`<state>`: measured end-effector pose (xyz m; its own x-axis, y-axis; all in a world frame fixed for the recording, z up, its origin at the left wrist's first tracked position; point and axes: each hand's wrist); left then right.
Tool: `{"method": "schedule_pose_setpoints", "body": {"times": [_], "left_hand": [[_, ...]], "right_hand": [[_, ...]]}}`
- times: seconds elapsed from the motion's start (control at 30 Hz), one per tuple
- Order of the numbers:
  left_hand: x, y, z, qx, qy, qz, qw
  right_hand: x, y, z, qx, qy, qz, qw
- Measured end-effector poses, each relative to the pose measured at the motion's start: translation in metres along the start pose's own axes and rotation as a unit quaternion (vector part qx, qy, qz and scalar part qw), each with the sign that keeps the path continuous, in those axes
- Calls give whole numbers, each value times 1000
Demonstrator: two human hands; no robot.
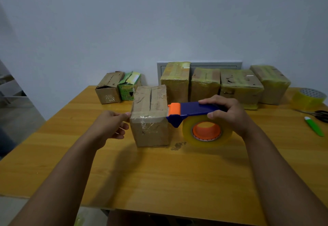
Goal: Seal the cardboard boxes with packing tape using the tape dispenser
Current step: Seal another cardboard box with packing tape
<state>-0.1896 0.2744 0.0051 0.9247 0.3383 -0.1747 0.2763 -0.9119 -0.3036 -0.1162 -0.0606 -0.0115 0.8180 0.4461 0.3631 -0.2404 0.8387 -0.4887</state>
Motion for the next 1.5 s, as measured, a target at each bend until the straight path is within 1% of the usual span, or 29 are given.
{"method": "schedule_pose_setpoints", "body": {"times": [0.07, 0.1, 0.13, 0.2, 0.23, 0.27, 0.3, 0.4, 0.5, 0.57, 0.6, 0.63, 0.67, 0.73, 0.77, 0.8, 0.83, 0.9, 1.0, 1.17, 1.3, 1.5], "left_hand": [[1, 1, 4, 53, -25, 18, 998], [1, 2, 7, 74, -21, 15, 997], [1, 3, 11, 92, 6, -9, 996], [0, 8, 19, 110, 128, -110, 979], [-4, 12, 22, 96, 187, -144, 967], [-9, 19, 23, 71, 225, -152, 960], [-15, 25, 23, 53, 238, -142, 959], [-21, 34, 29, 46, 232, -111, 965], [-17, 28, 27, 62, 228, -103, 966], [-15, 25, 24, 102, 198, -97, 970], [-14, 24, 24, 153, 195, -105, 963], [-13, 25, 26, 222, 216, -118, 943], [-13, 27, 28, 284, 257, -125, 915], [-11, 33, 34, 355, 359, -94, 858], [-10, 37, 35, 376, 390, -68, 838], [-9, 40, 35, 391, 408, -49, 824], [-7, 43, 35, 398, 420, -46, 814], [-3, 44, 36, 392, 443, -69, 803], [-4, 46, 36, 379, 448, -91, 804], [-7, 47, 33, 388, 436, -87, 808], [-7, 50, 33, 398, 419, -97, 811], [-6, 50, 33, 395, 435, -87, 804]], "right_hand": [[-2, 5, -5, 17, 10, -6, 1000], [-3, 8, -7, 25, 12, -10, 1000], [-5, 10, -8, 32, 12, -14, 999], [-6, 15, -9, 45, 14, -20, 999], [-7, 18, -10, 51, 17, -22, 998], [-8, 20, -10, 55, 18, -25, 998], [-8, 23, -9, 58, 17, -28, 998], [-8, 31, -7, 60, 18, -33, 998], [-7, 42, -3, 49, 13, -34, 998], [-8, 49, -2, 47, 13, -37, 998], [-8, 52, -2, 49, 15, -40, 998], [-9, 54, -1, 51, 16, -43, 998], [-9, 56, -1, 54, 15, -45, 997], [-11, 59, -1, 59, 13, -50, 997], [-11, 60, -1, 60, 13, -52, 997], [-12, 61, -1, 59, 13, -54, 997], [-13, 61, -2, 58, 14, -55, 997], [-15, 62, -4, 59, 17, -57, 997], [-19, 60, -5, 65, 21, -57, 996], [-30, 46, -6, 41, 3, -25, 999], [-40, 28, -9, 14, 19, -9, 1000], [-16, 30, 11, -109, 7, 49, 993]]}}
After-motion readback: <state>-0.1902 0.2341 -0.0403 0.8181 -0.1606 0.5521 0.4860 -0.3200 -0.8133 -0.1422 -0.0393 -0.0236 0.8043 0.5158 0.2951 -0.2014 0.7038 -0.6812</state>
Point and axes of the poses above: each hand's wrist, its own x-axis towards the middle knuckle, its own y-axis out of the palm, z = x × y, and after that the axes turned 8 degrees about -x, right-handed
